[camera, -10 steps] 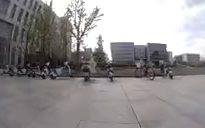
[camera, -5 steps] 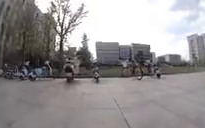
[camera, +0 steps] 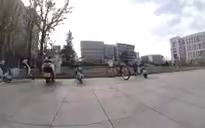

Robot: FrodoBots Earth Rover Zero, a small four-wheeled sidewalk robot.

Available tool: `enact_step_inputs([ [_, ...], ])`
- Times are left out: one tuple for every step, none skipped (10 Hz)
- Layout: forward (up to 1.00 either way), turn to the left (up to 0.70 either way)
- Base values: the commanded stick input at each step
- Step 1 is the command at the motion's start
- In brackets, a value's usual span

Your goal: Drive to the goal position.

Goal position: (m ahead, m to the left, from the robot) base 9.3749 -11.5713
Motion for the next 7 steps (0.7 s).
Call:
enact_step_inputs([
  [0.94,-0.35],
  [0.94,-0.35],
  [0.95,-0.36],
  [0.94,-0.35],
  [0.94,-0.35],
  [0.94,-0.35],
  [0.95,-0.36],
])
